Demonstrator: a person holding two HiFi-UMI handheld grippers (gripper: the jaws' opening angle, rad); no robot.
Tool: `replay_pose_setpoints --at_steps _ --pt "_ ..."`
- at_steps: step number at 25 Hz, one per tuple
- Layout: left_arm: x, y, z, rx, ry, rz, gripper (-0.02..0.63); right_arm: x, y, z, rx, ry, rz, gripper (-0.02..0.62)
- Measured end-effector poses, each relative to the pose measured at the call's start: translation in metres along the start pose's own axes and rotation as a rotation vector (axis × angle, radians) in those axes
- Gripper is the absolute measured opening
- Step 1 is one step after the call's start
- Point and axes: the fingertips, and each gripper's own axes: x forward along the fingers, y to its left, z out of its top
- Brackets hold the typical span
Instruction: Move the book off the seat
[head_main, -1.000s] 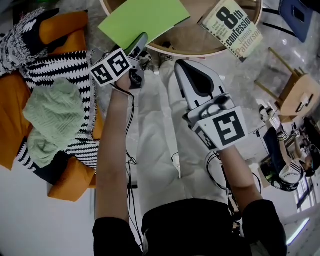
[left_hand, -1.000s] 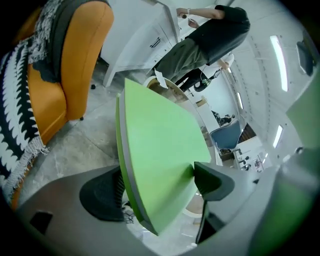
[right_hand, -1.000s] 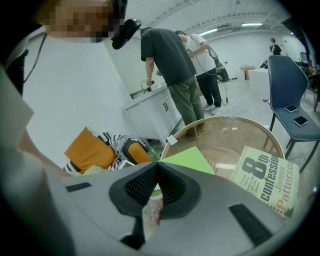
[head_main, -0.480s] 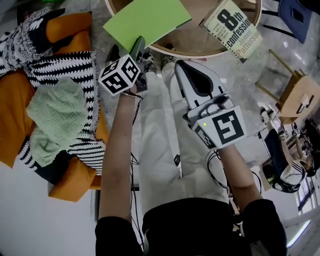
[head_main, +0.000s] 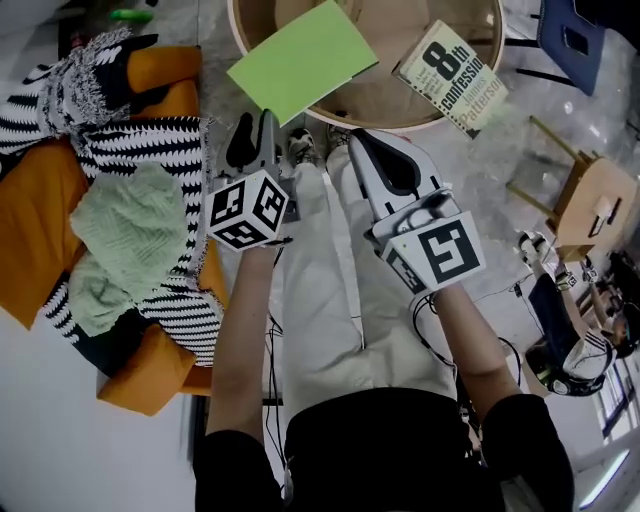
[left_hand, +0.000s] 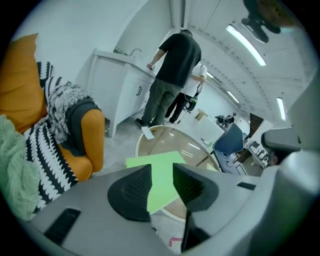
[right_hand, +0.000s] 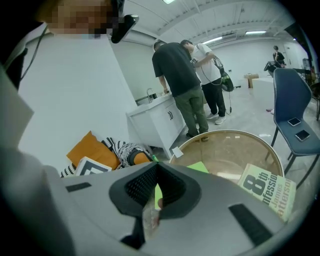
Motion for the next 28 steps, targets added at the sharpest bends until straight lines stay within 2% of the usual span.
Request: replay_pose_setpoints --at_steps 3,5,9,13,17,24,28 --pt "-0.018 -0.021 0.022 0.075 -0.063 -0.055 0.013 -0.003 0.004 0.007 -0.018 -0.018 -0.002 0.015" --pt "-0.032 -0.037 0.038 0.101 -0.105 -0.111 0.011 -0.007 0.009 0.011 -0.027 -0.031 -0.002 0.015" --pt "-0.071 -0.074 0.068 0.103 -0.185 -0.234 0.009 -0.025 0.024 0.023 -0.027 -0.05 0.003 0.015" --pt "-0.106 -0.11 0.103 0.192 -0.252 -0.322 0.009 -0.042 0.038 0.051 -0.036 -0.116 0.01 0.015" --pt "-0.139 -0.137 0.136 0.245 -0.315 -0.35 0.009 -0.063 0.052 0.088 -0.05 -0.183 0.003 0.015" --pt "-0.203 -0.187 0.171 0.323 -0.372 -0.382 0.009 -0.114 0.085 0.144 -0.056 -0.283 -0.001 0.015" --pt "-0.243 -0.217 0.2 0.337 -0.41 -0.418 0.009 -0.145 0.105 0.184 -0.062 -0.356 -0.007 0.014"
